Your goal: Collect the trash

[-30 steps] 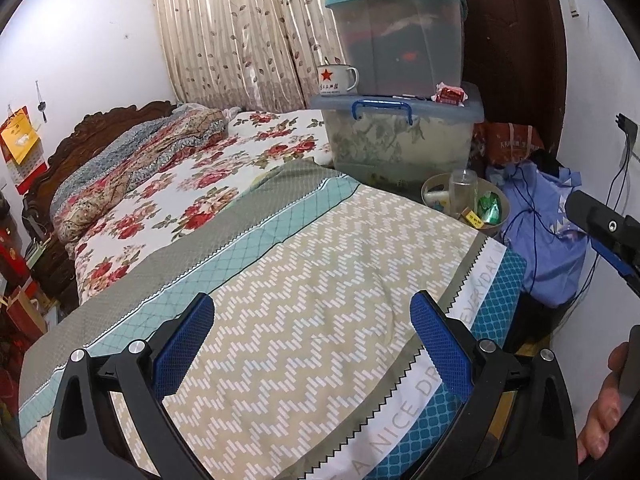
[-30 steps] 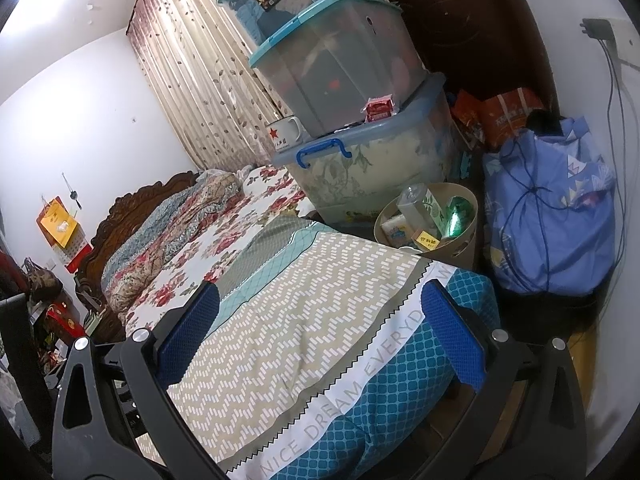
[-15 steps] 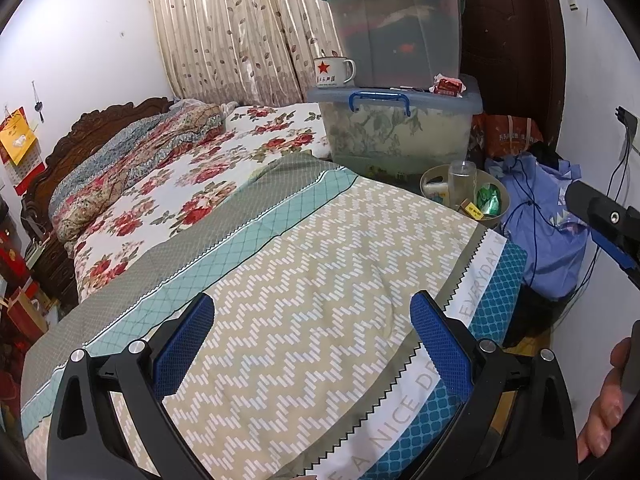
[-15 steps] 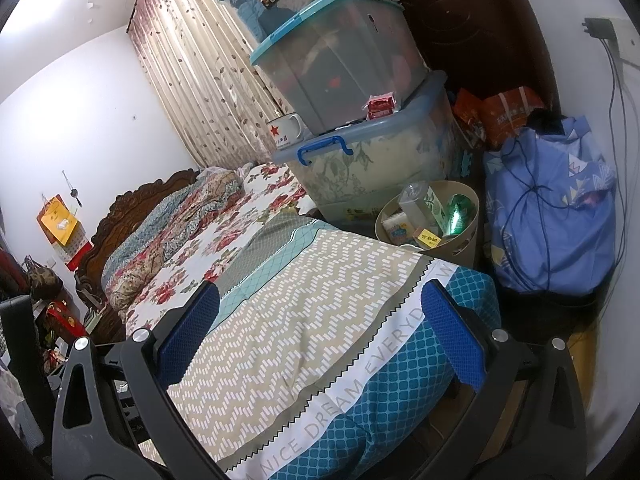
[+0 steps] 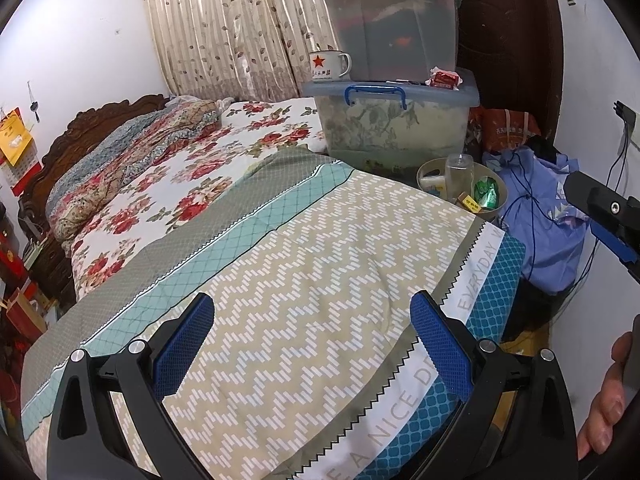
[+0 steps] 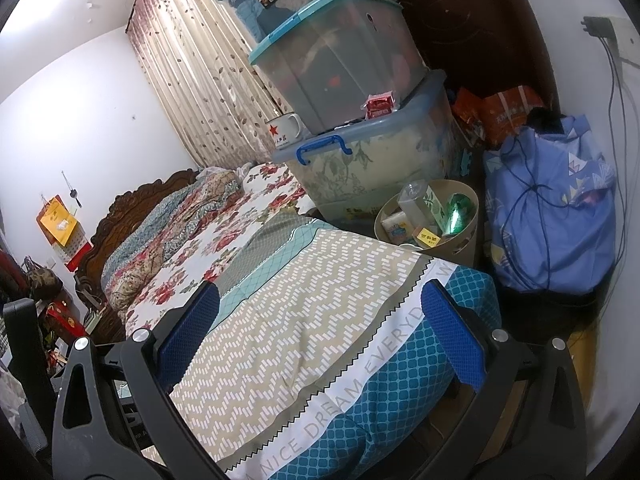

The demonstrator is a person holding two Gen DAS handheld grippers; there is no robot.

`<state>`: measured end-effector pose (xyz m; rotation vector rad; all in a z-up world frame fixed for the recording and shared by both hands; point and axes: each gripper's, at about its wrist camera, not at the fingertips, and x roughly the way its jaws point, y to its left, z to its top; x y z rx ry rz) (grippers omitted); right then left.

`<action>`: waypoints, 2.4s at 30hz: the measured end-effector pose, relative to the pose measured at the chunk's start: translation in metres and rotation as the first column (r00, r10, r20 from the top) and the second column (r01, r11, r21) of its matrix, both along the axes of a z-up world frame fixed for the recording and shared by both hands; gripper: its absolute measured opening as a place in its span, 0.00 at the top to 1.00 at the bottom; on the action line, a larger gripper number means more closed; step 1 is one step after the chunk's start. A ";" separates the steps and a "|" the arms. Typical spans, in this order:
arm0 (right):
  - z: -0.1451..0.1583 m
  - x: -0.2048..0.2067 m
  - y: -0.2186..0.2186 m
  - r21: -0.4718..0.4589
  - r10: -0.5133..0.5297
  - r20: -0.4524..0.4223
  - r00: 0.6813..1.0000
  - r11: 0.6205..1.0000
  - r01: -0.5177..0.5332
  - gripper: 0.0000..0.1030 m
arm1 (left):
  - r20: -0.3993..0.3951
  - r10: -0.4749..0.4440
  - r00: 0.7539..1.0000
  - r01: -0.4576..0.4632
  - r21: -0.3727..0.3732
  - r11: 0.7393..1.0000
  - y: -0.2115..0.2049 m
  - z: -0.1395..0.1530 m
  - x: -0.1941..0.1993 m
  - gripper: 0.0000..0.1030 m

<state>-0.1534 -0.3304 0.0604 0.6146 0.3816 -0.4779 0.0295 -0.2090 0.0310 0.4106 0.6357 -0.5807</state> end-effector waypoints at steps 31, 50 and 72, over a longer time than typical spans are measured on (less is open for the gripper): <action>0.000 0.003 0.005 -0.001 0.002 0.000 1.000 1.000 -0.002 0.03 | -0.009 -0.016 1.000 0.016 0.014 1.000 0.000 -0.004 -0.004 0.08; -0.001 0.004 0.006 0.003 0.009 -0.004 1.000 1.000 -0.009 0.03 | -0.024 -0.021 0.999 0.022 0.040 0.999 -0.007 -0.011 -0.005 0.08; -0.002 0.004 0.004 0.005 0.010 -0.006 1.000 1.000 -0.010 0.03 | -0.031 -0.027 0.999 0.029 0.053 0.998 -0.006 -0.016 -0.006 0.08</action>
